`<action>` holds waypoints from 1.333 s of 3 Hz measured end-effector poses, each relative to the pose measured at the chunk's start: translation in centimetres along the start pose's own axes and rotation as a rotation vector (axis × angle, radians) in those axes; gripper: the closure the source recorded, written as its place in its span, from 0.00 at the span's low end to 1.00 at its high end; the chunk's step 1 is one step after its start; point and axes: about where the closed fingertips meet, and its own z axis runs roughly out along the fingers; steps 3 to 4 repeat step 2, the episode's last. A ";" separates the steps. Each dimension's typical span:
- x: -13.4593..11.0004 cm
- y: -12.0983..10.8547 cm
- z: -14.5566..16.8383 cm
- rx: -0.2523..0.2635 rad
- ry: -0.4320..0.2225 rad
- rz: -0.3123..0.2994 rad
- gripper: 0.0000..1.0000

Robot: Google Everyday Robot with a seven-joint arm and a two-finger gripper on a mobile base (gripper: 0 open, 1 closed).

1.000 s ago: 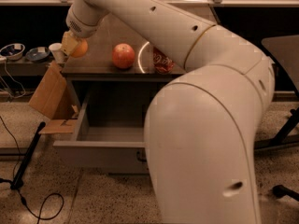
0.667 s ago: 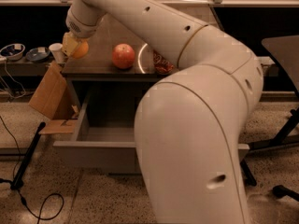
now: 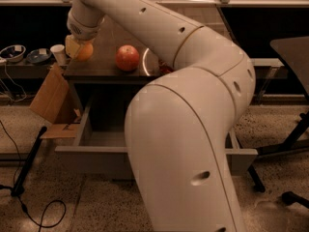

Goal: Pick orange from top drawer and place on counter

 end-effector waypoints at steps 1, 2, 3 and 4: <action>0.0 0.0 0.7 -0.008 0.015 0.005 0.00; 0.0 0.0 0.7 -0.008 0.015 0.005 0.00; 0.0 0.0 0.7 -0.008 0.015 0.005 0.00; 0.0 0.0 0.7 -0.008 0.015 0.005 0.00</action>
Offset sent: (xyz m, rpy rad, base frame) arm 0.0036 0.0012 -0.0009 -0.0098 0.0120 -0.0078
